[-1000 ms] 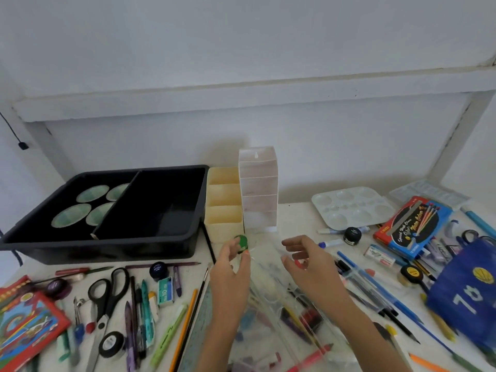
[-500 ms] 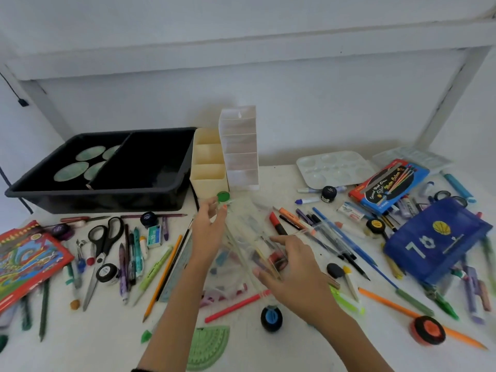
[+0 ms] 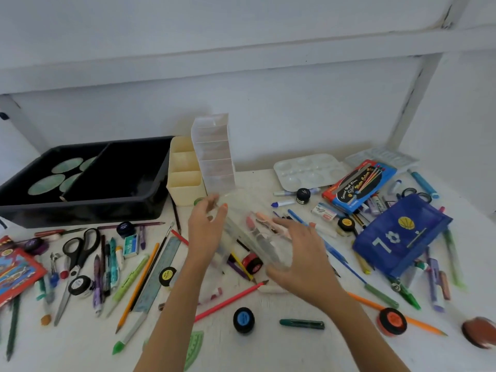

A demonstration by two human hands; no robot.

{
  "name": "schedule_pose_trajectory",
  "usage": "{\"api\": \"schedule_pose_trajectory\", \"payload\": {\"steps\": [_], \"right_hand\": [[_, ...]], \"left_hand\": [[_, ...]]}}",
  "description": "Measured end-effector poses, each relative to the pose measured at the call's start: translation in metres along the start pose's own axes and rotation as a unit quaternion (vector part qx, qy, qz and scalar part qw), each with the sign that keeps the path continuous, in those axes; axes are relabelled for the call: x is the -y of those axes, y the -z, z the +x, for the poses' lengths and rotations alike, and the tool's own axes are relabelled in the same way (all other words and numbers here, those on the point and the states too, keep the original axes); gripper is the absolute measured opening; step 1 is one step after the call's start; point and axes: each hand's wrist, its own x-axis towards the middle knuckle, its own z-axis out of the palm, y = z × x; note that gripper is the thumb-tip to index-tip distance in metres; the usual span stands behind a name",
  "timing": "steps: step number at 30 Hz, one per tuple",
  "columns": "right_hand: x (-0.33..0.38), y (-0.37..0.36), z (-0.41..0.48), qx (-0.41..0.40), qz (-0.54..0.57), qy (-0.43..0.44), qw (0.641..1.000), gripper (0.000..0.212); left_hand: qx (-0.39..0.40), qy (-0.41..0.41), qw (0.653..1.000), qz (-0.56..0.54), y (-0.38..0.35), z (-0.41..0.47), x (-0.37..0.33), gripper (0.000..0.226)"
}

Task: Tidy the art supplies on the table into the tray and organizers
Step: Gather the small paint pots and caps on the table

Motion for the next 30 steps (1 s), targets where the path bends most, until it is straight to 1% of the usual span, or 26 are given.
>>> {"api": "schedule_pose_trajectory", "payload": {"steps": [3,6,8,11,14,16,18,20,21,23,25,27,30], "right_hand": [[-0.028,0.022,0.005,0.014,-0.005,-0.043,0.999,0.075],[-0.053,0.029,0.003,-0.001,-0.004,-0.092,0.996,0.074],[-0.064,0.026,0.001,-0.015,-0.018,-0.12,0.993,0.072],[-0.071,0.018,0.001,-0.031,-0.041,-0.135,0.989,0.068],[-0.068,0.01,0.006,-0.024,-0.08,-0.13,0.988,0.067],[-0.063,0.005,0.013,-0.025,-0.112,-0.122,0.986,0.067],[-0.053,-0.001,0.026,-0.041,-0.117,-0.091,0.988,0.063],[-0.039,-0.009,0.043,-0.051,-0.078,-0.045,0.995,0.054],[-0.03,-0.014,0.052,-0.041,-0.047,-0.028,0.998,0.048],[-0.015,-0.027,0.071,0.002,0.009,-0.005,1.0,0.039],[-0.004,-0.042,0.088,0.044,0.048,0.004,0.998,0.037],[0.004,-0.056,0.105,0.085,0.051,0.003,0.995,0.039],[0.012,-0.069,0.124,0.135,0.01,0.0,0.991,0.046]], "left_hand": [[0.067,-0.019,0.997,0.022,-0.023,-0.003,-0.002,0.03],[0.148,-0.01,0.988,0.035,-0.045,-0.01,-0.003,0.036],[0.188,-0.01,0.981,0.046,-0.056,-0.015,-0.005,0.039],[0.215,-0.016,0.975,0.059,-0.064,-0.02,-0.007,0.039],[0.217,-0.035,0.973,0.069,-0.063,-0.026,-0.01,0.037],[0.196,-0.048,0.978,0.061,-0.055,-0.029,-0.013,0.034],[0.149,-0.039,0.987,0.039,-0.043,-0.033,-0.012,0.031],[0.079,-0.028,0.996,0.044,-0.026,-0.037,-0.006,0.029],[0.048,-0.014,0.997,0.05,-0.017,-0.04,-0.002,0.03],[0.0,0.013,0.998,0.06,0.002,-0.048,0.005,0.032],[-0.04,0.039,0.996,0.067,0.02,-0.06,0.009,0.032],[-0.088,0.073,0.991,0.074,0.034,-0.076,0.016,0.033],[-0.161,0.131,0.977,0.047,0.044,-0.099,0.023,0.036]]}}
